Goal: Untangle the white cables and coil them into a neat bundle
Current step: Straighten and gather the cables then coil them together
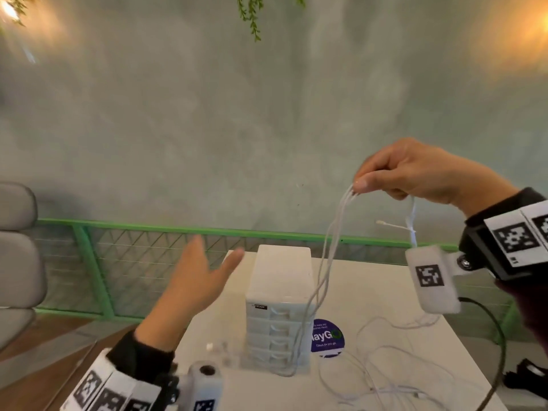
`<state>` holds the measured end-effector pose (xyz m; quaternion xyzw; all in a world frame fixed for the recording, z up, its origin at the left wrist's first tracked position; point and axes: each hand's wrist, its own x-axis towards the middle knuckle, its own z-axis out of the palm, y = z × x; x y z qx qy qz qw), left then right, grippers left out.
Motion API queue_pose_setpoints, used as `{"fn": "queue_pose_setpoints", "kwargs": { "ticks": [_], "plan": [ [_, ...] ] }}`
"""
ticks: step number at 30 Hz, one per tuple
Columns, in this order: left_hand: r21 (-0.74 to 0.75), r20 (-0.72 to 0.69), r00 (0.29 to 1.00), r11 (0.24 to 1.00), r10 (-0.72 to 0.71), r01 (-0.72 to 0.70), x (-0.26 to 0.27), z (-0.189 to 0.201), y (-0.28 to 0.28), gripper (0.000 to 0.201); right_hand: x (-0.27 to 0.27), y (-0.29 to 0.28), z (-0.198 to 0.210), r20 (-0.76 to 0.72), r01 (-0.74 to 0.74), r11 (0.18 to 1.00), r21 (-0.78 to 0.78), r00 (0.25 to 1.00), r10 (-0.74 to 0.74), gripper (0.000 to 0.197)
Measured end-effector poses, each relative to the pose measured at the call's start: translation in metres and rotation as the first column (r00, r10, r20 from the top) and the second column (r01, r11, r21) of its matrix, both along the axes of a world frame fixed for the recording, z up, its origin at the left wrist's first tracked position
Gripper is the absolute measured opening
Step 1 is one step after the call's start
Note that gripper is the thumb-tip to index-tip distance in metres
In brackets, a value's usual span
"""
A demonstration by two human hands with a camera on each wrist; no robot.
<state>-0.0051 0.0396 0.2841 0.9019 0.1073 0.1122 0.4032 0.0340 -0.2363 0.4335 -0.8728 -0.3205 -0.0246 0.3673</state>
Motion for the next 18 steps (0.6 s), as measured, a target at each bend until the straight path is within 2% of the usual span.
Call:
{"fn": "queue_pose_setpoints", "kwargs": {
  "ticks": [1, 2, 3, 4, 5, 6, 7, 8, 11, 14, 16, 18],
  "plan": [
    [-0.145, 0.088, 0.982, 0.973, -0.167, 0.178, -0.005, 0.016, -0.015, 0.082, -0.003, 0.012, 0.0, 0.02, 0.002, 0.999, -0.034, 1.0, -0.001, 0.013],
    [-0.311, 0.149, 0.927, 0.874, -0.344, 0.374, -0.011, 0.027, -0.032, 0.069, -0.005, 0.024, -0.001, 0.038, 0.01, 0.998, -0.065, 0.999, -0.008, 0.009],
    [-0.446, 0.199, 0.846, 0.723, -0.495, 0.528, -0.014, 0.033, -0.049, 0.06, -0.006, 0.035, -0.003, 0.067, 0.026, 0.995, -0.101, 0.998, -0.019, 0.004],
    [-0.554, 0.244, 0.773, 0.57, -0.586, 0.607, -0.015, 0.035, -0.066, 0.054, -0.006, 0.044, -0.007, 0.101, 0.044, 0.992, -0.121, 0.994, -0.032, 0.004],
    [-0.649, 0.282, 0.737, 0.444, -0.614, 0.618, -0.013, 0.033, -0.079, 0.047, -0.004, 0.049, -0.011, 0.124, 0.063, 0.99, -0.127, 0.991, -0.047, 0.003],
    [-0.729, 0.316, 0.741, 0.348, -0.593, 0.589, -0.012, 0.03, -0.086, 0.041, 0.0, 0.05, -0.016, 0.128, 0.084, 0.989, -0.125, 0.989, -0.068, 0.005],
    [-0.776, 0.325, 0.774, 0.315, -0.543, 0.547, -0.006, 0.027, -0.088, 0.038, 0.006, 0.047, -0.022, 0.133, 0.103, 0.984, -0.145, 0.988, -0.084, 0.008],
    [-0.797, 0.305, 0.816, 0.338, -0.491, 0.501, -0.001, 0.023, -0.084, 0.039, 0.013, 0.038, -0.028, 0.133, 0.142, 0.973, -0.184, 0.984, -0.119, 0.01],
    [-0.789, 0.214, 0.932, 0.51, -0.294, 0.342, 0.018, 0.009, -0.047, 0.04, 0.033, -0.01, -0.047, 0.158, 0.31, 0.902, -0.3, 0.949, -0.274, 0.011],
    [-0.774, 0.168, 0.981, 0.604, -0.096, 0.192, 0.027, 0.0, -0.015, 0.04, 0.047, -0.061, -0.07, 0.141, 0.411, 0.861, -0.3, 0.911, -0.387, 0.011],
    [-0.768, 0.18, 0.984, 0.625, -0.001, 0.141, 0.029, 0.001, -0.008, 0.041, 0.055, -0.084, -0.085, 0.14, 0.435, 0.836, -0.335, 0.9, -0.413, 0.013],
    [-0.809, 0.215, 0.969, 0.578, 0.12, 0.108, 0.031, 0.007, 0.001, 0.041, 0.065, -0.11, -0.095, 0.145, 0.491, 0.808, -0.324, 0.87, -0.471, 0.012]
  ]
}}
